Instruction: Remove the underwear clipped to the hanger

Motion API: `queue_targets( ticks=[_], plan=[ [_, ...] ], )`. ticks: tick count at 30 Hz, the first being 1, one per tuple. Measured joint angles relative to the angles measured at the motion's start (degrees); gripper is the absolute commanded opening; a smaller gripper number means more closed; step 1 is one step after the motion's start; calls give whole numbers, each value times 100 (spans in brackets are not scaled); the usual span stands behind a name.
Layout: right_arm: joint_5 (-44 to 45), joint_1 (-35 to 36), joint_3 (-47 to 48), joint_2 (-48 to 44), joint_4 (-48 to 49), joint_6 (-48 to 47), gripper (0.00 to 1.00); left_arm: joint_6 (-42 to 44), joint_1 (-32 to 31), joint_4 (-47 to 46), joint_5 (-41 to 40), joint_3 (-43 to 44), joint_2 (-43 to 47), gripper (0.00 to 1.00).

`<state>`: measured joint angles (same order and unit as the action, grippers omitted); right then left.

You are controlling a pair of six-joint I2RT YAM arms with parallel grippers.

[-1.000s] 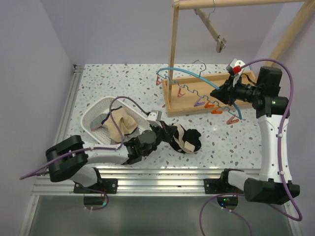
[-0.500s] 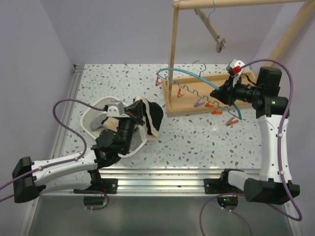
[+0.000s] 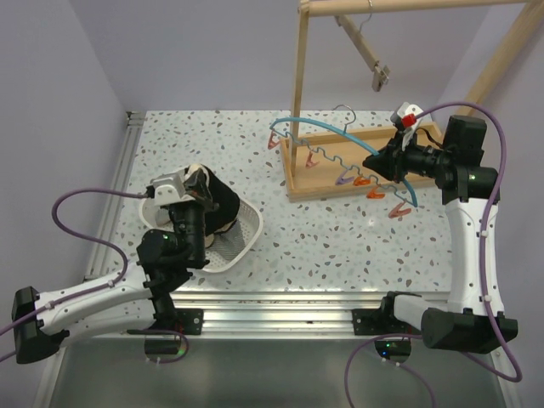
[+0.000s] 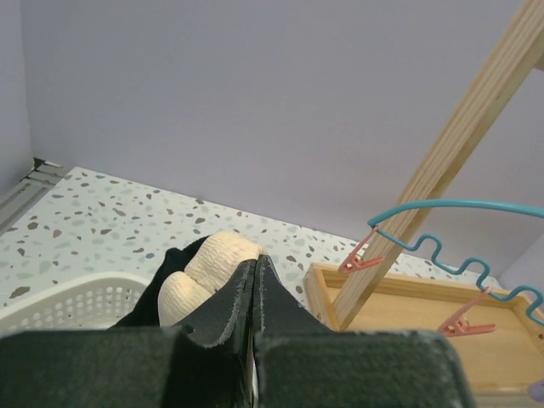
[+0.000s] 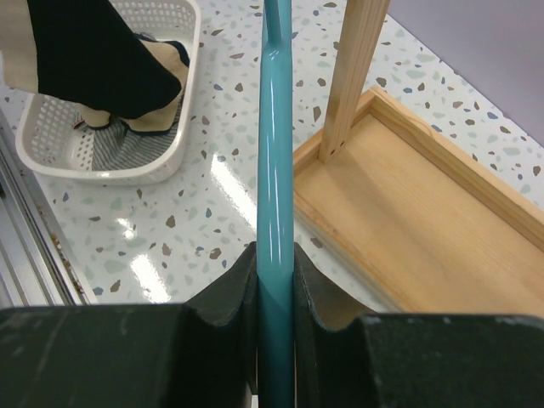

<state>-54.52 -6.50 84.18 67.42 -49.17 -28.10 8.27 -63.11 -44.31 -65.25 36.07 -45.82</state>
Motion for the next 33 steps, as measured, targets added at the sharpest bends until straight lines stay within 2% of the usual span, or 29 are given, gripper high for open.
queue_targets(
  ticks=[5, 10, 15, 16, 18, 19, 22, 26, 33],
  plan=[
    [0, 0, -2, 0, 0, 0, 0, -378, 356, 610, 42, 13, -151, 0],
    [0, 0, -2, 0, 0, -2, 0, -1718, 1292, 1908, 525, 31, -632, 0],
    [2, -17, -2, 0, 0, -2, 0, -2870, 1547, 2798, 940, -374, -979, 2],
    [2, -22, -2, 0, 0, 0, 0, -3110, 1565, 2962, 1005, -463, -1023, 15],
    [4, -28, -4, 0, 2, -2, 0, -3471, 1615, 3171, 1117, -625, -1054, 36],
    [7, -31, -4, 0, 2, -2, 0, -3652, 1644, 3248, 1176, -719, -1058, 57],
    [59, -33, -4, 0, -7, -9, 0, -4013, 1716, 3464, 1349, -911, -1056, 82],
    [122, -157, 7, 0, -92, -74, 0, -4074, 1735, 3672, 1602, -922, -723, 100],
    [540, -332, 107, -114, -579, -400, 0, -3467, 1735, 3670, 2181, -859, 726, 100]
  ],
)
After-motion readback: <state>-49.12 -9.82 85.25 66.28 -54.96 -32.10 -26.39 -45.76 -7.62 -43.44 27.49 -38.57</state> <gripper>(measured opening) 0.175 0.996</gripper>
